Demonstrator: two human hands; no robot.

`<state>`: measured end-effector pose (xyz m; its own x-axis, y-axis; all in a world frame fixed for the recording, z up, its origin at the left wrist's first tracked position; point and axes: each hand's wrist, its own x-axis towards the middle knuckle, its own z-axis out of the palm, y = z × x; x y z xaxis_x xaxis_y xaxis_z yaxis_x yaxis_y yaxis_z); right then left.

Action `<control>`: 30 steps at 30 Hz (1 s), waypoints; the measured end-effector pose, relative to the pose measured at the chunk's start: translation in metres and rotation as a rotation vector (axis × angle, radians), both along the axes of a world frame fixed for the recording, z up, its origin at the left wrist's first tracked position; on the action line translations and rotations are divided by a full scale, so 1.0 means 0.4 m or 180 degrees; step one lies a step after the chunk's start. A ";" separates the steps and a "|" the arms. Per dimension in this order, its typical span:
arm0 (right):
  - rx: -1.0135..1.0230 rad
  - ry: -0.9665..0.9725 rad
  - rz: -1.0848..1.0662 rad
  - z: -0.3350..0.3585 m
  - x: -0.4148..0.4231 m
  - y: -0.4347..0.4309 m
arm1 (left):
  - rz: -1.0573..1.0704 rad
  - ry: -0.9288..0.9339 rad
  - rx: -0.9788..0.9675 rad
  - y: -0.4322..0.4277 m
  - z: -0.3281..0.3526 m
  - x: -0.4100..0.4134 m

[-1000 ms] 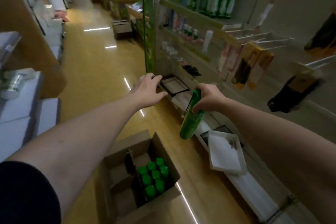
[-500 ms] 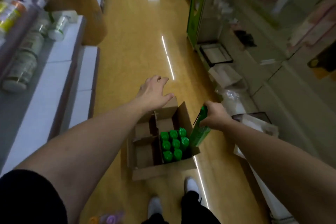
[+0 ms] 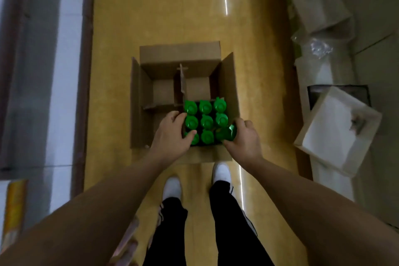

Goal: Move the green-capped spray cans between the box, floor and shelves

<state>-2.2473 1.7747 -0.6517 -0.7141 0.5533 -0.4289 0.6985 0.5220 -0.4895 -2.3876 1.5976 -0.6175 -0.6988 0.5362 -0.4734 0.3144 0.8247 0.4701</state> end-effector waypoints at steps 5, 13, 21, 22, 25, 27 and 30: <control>-0.0064 -0.0047 -0.0117 -0.160 0.008 -0.004 | 0.0313 -0.0023 -0.0117 -0.026 -0.165 0.057; -0.0253 -0.0279 -0.0253 -0.332 -0.028 0.015 | 0.0700 -0.0060 -0.0011 -0.025 -0.358 0.061; -0.0415 -0.0592 -0.0302 -0.478 -0.068 -0.016 | 0.0846 -0.0153 -0.0005 -0.008 -0.494 0.037; -0.0440 -0.0604 -0.0341 -0.492 -0.073 -0.018 | 0.0890 -0.0148 0.0041 -0.007 -0.506 0.041; -0.0650 -0.0551 -0.0665 -0.532 -0.078 -0.016 | 0.1144 -0.0088 0.0221 -0.005 -0.540 0.055; -0.0735 -0.0506 -0.0780 -0.552 -0.077 -0.015 | 0.1224 -0.0015 0.0264 -0.004 -0.559 0.061; -0.0673 -0.0503 -0.0823 -0.569 -0.072 -0.020 | 0.1211 -0.0001 0.0314 -0.003 -0.583 0.070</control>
